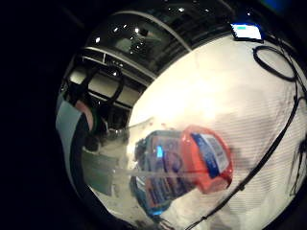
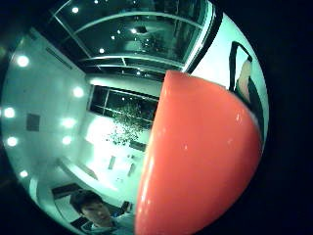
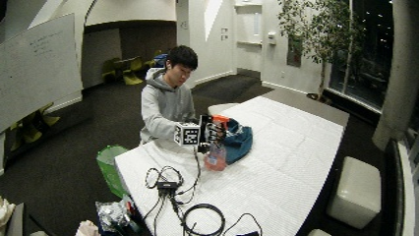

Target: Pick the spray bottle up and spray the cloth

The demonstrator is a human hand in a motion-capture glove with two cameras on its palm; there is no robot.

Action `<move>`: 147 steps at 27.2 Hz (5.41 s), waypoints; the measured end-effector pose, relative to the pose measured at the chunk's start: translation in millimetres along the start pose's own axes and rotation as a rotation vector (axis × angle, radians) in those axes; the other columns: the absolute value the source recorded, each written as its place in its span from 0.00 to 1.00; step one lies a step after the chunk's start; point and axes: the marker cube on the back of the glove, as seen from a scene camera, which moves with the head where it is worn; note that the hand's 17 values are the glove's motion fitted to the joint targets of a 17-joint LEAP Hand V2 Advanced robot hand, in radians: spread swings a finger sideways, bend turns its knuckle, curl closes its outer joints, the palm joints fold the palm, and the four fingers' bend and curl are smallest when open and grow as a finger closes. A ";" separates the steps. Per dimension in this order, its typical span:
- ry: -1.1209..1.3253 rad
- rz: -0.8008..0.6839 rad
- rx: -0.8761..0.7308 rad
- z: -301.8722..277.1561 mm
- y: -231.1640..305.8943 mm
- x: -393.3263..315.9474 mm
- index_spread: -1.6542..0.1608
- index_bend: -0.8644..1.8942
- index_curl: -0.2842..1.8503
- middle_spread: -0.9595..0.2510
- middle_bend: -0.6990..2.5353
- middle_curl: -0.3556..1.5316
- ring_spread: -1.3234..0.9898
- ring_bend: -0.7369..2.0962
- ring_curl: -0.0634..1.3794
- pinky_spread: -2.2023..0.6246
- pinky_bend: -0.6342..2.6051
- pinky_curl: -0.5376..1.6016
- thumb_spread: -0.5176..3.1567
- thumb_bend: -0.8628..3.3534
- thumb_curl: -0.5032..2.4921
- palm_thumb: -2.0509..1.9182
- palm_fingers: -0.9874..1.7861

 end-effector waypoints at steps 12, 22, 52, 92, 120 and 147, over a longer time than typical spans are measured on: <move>0.371 -0.136 -0.480 26.7 5.9 -63.3 0.79 0.47 0.35 0.69 0.39 0.46 0.50 0.50 0.36 0.69 0.31 0.42 0.24 0.20 0.38 0.76 0.87; 0.812 -0.240 -0.796 48.7 30.9 -129.6 0.79 0.48 0.37 0.68 0.40 0.46 0.50 0.51 0.37 0.68 0.32 0.43 0.21 0.20 0.39 0.75 0.87; 1.101 -0.195 -1.014 89.4 92.2 -129.0 0.79 0.48 0.39 0.68 0.41 0.46 0.50 0.51 0.38 0.68 0.32 0.44 0.20 0.20 0.42 0.75 0.86; -0.353 -0.364 -0.666 293.7 208.8 -173.7 0.78 0.41 0.40 0.70 0.38 0.45 0.49 0.52 0.37 0.68 0.34 0.44 0.21 0.20 0.43 0.75 0.83; -0.063 -0.391 -0.742 185.7 220.8 -128.8 0.78 0.34 0.29 0.79 0.30 0.40 0.57 0.41 0.29 0.81 0.35 0.43 0.36 0.20 0.40 0.74 0.52; -0.073 -0.465 -0.710 147.3 244.4 -126.8 0.77 0.36 0.26 0.79 0.30 0.40 0.57 0.41 0.29 0.83 0.32 0.41 0.39 0.20 0.38 0.74 0.54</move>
